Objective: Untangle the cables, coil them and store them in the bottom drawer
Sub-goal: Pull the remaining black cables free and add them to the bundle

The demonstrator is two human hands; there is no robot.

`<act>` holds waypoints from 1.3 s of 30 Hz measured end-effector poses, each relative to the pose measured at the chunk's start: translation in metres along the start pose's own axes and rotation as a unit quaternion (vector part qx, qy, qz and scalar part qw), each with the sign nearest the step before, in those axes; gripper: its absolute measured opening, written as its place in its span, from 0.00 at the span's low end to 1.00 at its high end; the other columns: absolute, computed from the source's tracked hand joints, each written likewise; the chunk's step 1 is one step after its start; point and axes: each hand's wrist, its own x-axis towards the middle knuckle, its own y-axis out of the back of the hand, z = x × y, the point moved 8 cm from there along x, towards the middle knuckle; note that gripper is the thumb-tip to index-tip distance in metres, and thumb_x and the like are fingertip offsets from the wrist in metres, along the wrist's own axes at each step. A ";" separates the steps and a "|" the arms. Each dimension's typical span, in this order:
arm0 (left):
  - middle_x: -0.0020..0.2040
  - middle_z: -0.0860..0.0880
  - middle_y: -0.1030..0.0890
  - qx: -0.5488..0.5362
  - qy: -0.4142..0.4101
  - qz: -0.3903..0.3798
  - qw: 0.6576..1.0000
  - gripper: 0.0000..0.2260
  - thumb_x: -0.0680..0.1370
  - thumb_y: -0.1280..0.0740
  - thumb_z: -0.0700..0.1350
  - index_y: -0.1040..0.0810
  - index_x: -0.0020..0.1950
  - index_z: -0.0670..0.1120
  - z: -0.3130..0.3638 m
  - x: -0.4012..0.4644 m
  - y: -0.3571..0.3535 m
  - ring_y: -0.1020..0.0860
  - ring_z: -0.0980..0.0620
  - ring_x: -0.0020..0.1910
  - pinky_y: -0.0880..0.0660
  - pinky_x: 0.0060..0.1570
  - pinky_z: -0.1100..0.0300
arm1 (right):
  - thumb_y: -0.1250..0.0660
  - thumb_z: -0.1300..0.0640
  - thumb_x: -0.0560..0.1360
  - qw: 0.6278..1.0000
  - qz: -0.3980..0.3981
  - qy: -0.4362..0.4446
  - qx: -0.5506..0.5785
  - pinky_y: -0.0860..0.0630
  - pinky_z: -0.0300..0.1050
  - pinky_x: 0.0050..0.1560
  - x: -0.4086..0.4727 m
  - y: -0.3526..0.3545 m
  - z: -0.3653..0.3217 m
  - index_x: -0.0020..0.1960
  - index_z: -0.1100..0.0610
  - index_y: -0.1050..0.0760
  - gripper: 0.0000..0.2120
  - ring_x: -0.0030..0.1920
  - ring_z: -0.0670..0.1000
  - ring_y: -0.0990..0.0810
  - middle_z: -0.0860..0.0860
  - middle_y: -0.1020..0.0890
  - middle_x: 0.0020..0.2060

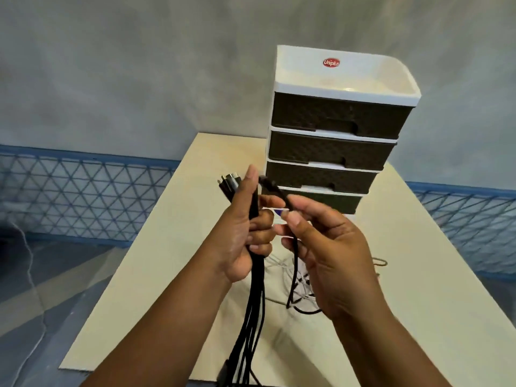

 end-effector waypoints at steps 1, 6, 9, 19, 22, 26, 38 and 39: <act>0.26 0.52 0.39 0.013 -0.013 0.003 1.000 0.24 0.65 0.35 0.70 0.23 0.38 0.49 -0.001 -0.001 -0.003 0.47 0.57 0.26 0.51 0.31 0.62 | 0.30 0.65 0.71 1.000 -0.010 0.016 -0.022 0.21 0.39 0.41 -0.002 -0.003 0.001 0.54 0.58 0.17 0.13 0.43 0.52 0.15 0.54 0.14 0.46; 0.32 0.50 0.25 0.080 -0.052 0.050 0.994 0.16 0.69 0.28 0.63 0.20 0.37 0.50 -0.009 -0.002 -0.008 0.30 0.50 0.33 0.36 0.30 0.62 | 0.31 0.70 0.73 0.994 -0.021 0.074 -0.077 0.21 0.39 0.44 -0.002 0.000 0.009 0.52 0.54 0.15 0.14 0.48 0.49 0.16 0.48 0.14 0.52; 0.31 0.52 0.26 0.079 -0.072 0.090 0.990 0.13 0.77 0.33 0.55 0.23 0.37 0.48 -0.009 -0.002 -0.006 0.30 0.55 0.29 0.37 0.24 0.65 | 0.30 0.69 0.74 0.984 -0.026 0.111 -0.140 0.23 0.36 0.44 -0.001 0.004 0.006 0.53 0.54 0.16 0.14 0.47 0.46 0.17 0.47 0.15 0.46; 0.29 0.53 0.33 -0.175 -0.152 0.093 0.968 0.19 0.81 0.39 0.55 0.34 0.34 0.49 0.024 0.013 0.033 0.29 0.58 0.30 0.31 0.26 0.66 | 0.32 0.51 0.76 0.929 -0.141 0.054 -0.337 0.25 0.51 0.38 -0.036 0.038 0.095 0.48 0.45 0.30 0.06 0.36 0.47 0.24 0.46 0.24 0.37; 0.26 0.54 0.33 -0.271 -0.150 0.070 0.948 0.18 0.82 0.40 0.54 0.33 0.35 0.48 0.031 0.013 0.045 0.26 0.59 0.26 0.23 0.30 0.65 | 0.34 0.51 0.78 0.868 -0.191 0.059 -0.455 0.25 0.43 0.44 -0.042 0.069 0.122 0.48 0.46 0.25 0.00 0.42 0.43 0.22 0.42 0.20 0.40; 0.23 0.54 0.36 -0.281 -0.124 0.027 0.951 0.20 0.83 0.43 0.57 0.32 0.34 0.49 0.036 0.016 0.049 0.37 0.60 0.19 0.39 0.18 0.70 | 0.38 0.51 0.78 0.780 -0.202 0.146 -0.574 0.29 0.37 0.52 -0.039 0.084 0.117 0.54 0.52 0.20 0.11 0.50 0.48 0.23 0.47 0.19 0.48; 0.24 0.55 0.40 -0.061 -0.121 0.047 0.990 0.07 0.74 0.31 0.48 0.26 0.40 0.48 0.027 0.020 0.020 0.44 0.61 0.20 0.45 0.17 0.69 | 0.35 0.55 0.80 0.864 -0.026 0.212 -0.456 0.21 0.38 0.48 0.046 0.051 -0.071 0.55 0.52 0.19 0.08 0.43 0.44 0.18 0.43 0.17 0.42; 0.24 0.55 0.41 -0.041 -0.118 0.040 0.991 0.07 0.71 0.29 0.47 0.24 0.44 0.47 0.023 0.021 0.012 0.44 0.60 0.20 0.46 0.18 0.69 | 0.35 0.56 0.80 0.879 -0.037 0.218 -0.424 0.19 0.43 0.49 0.050 0.042 -0.082 0.55 0.51 0.19 0.08 0.44 0.44 0.17 0.44 0.17 0.43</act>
